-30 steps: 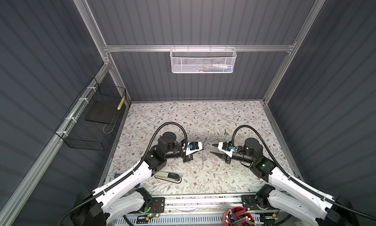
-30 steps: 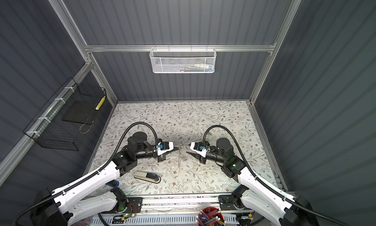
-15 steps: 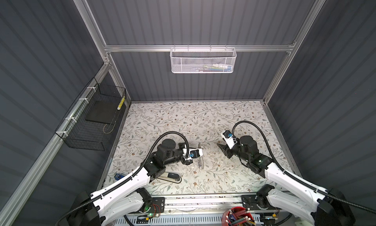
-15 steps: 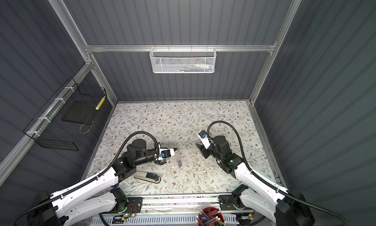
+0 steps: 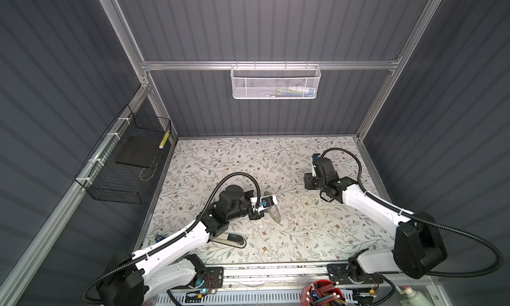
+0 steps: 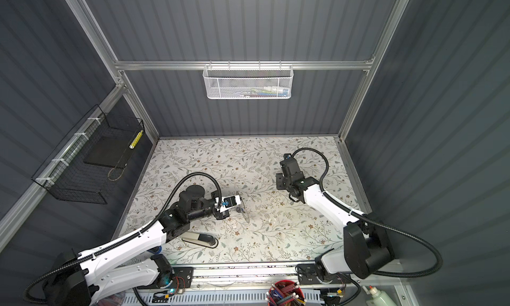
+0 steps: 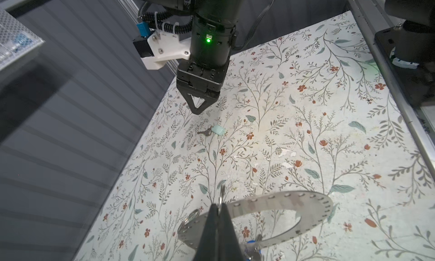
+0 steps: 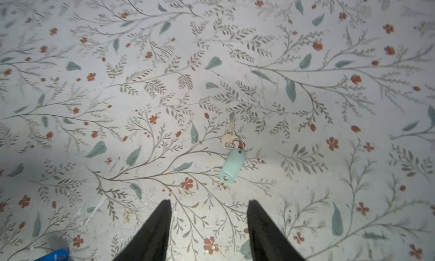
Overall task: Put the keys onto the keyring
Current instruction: 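Open the right gripper over the green-tagged key while the left holds the plate, then grasp the green-tagged key by its ring with the right gripper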
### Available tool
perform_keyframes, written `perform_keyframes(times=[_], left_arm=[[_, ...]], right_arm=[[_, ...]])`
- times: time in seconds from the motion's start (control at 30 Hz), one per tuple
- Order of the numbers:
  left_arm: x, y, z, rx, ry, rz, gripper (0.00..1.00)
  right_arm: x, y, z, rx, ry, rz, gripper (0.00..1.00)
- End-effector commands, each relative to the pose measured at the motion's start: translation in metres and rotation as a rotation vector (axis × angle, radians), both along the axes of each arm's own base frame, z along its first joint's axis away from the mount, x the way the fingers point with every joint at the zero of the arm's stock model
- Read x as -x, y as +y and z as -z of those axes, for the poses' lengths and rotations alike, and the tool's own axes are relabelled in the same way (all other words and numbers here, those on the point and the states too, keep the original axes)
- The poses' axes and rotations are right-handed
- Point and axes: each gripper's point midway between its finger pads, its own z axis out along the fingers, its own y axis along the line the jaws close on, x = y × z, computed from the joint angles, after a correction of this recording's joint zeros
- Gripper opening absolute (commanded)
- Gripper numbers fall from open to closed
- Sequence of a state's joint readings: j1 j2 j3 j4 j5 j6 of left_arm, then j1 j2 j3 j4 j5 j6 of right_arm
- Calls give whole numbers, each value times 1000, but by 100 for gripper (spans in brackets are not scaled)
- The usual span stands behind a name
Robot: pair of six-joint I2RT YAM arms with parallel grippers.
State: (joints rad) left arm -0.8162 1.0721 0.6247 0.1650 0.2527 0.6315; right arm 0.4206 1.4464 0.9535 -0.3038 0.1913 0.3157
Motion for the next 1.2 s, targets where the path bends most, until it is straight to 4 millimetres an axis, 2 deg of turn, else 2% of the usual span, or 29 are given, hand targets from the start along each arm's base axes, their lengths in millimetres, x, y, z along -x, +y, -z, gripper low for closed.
perform_keyframes(times=[0.0, 0.3, 0.5, 0.87, 1.17], left_arm=[[-8, 0, -15, 64, 23, -46, 0], [-13, 8, -19, 76, 13, -80, 0], [-11, 10, -19, 64, 12, -76, 0], [-12, 9, -12, 45, 24, -73, 0], [-14, 8, -7, 34, 28, -77, 0]], right_arm=[[8, -27, 26, 40, 150, 122, 55], [-21, -33, 56, 19, 253, 126, 56], [-31, -33, 75, 60, 340, 69, 48], [-38, -34, 93, 65, 397, 45, 40], [-53, -33, 92, 85, 396, 44, 37]])
